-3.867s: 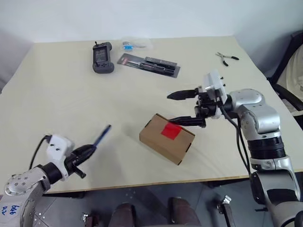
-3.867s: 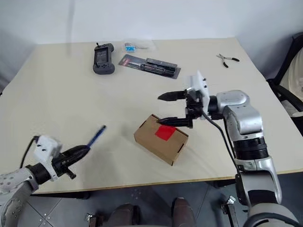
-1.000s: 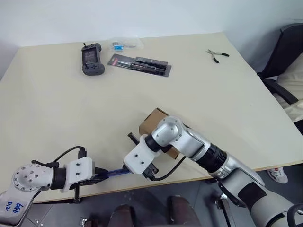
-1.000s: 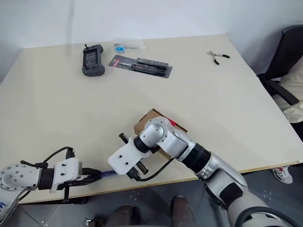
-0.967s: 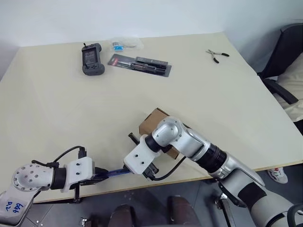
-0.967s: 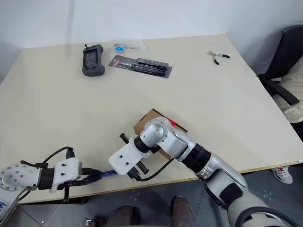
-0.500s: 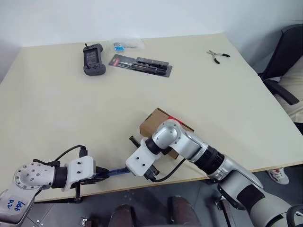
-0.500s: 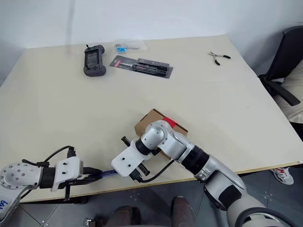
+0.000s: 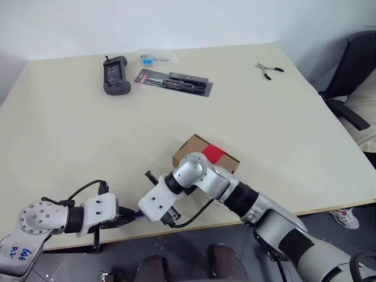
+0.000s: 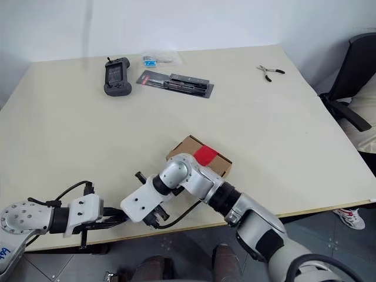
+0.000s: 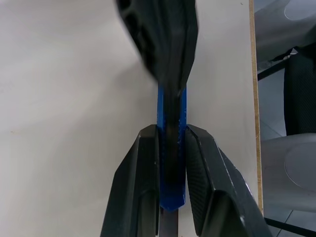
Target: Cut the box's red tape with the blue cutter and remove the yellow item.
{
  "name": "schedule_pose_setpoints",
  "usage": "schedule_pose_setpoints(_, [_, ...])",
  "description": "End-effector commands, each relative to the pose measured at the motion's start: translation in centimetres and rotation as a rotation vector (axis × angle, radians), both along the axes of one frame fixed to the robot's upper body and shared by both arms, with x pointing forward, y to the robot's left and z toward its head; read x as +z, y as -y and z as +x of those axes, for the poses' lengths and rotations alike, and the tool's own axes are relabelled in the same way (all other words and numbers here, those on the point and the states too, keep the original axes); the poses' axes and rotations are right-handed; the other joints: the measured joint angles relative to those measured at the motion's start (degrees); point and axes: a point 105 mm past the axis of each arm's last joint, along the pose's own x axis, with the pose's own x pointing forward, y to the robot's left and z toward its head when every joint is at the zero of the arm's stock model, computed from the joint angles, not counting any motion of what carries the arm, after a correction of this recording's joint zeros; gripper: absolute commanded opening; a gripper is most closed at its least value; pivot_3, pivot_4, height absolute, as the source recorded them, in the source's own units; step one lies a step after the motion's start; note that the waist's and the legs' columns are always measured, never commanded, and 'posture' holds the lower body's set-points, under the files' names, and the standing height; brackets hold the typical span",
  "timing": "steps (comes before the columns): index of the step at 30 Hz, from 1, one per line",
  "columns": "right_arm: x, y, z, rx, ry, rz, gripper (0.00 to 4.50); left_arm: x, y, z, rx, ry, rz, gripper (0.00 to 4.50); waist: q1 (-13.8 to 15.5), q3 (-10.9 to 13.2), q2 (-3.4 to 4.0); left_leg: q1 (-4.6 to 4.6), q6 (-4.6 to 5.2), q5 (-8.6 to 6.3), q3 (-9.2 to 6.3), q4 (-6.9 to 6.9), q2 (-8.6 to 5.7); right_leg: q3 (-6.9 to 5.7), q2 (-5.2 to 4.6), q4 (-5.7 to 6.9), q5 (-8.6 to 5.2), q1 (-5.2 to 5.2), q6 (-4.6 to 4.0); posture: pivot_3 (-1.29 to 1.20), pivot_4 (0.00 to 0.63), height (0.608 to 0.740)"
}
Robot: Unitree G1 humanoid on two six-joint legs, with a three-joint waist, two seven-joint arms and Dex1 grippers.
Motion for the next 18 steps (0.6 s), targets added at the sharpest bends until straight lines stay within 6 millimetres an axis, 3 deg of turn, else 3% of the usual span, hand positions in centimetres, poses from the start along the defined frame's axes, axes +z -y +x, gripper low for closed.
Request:
schedule_pose_setpoints(1, [-0.6, -0.3, -0.2, 0.005, 0.001, -0.025, 0.03, -1.6, -0.5, -0.6, 0.022, -0.08, 0.033, 0.42, 0.0, 0.0, 0.0, 0.0, 0.0, 0.0, 0.0, 0.0, 0.0, 0.0, 0.0, 0.0, 0.0, 0.0, 0.0, 0.0, 0.15, 0.74])
schedule_pose_setpoints(6, [2.9, 0.1, 0.2, -0.052, -0.072, 0.085, 0.03, -1.3, -0.5, -0.4, 0.026, -0.052, 0.017, 0.42, 0.1, 0.0, 0.0, -0.03, 0.0, 0.0, 0.0, 0.0, 0.01, 0.0, 0.0, 0.0, 0.0, -0.01, 0.0, 0.0, 0.15, 0.74])
schedule_pose_setpoints(10, [6.3, 2.8, 0.8, -0.15, -0.213, 0.136, 0.03, -0.3, -0.7, 0.7, 0.039, 0.055, -0.01, 0.42, 0.3, 0.0, 0.0, -0.13, 0.0, -0.01, -0.02, 0.01, 0.02, -0.01, -0.02, -0.03, 0.01, -0.04, -0.01, 0.0, 0.15, 0.74])
schedule_pose_setpoints(15, [8.3, 7.1, 3.4, -0.428, -0.33, 0.138, 1.66, 2.1, -0.8, 3.0, 0.067, 0.281, -0.071, 0.42, 0.6, 0.0, -0.03, -0.19, 0.0, -0.03, -0.09, 0.02, 0.04, -0.08, -0.02, -0.09, 0.02, -0.07, -0.03, 0.0, 0.15, 0.74])
schedule_pose_setpoints(18, [9.9, 8.9, 4.0, -0.532, -0.406, 0.169, 2.74, 3.5, -1.0, 4.0, 0.09, 0.393, -0.113, 0.42, 0.6, 0.0, -0.05, -0.41, 0.0, -0.02, -0.09, 0.05, 0.05, -0.13, -0.01, -0.09, 0.04, -0.24, -0.06, 0.0, 0.15, 0.74])
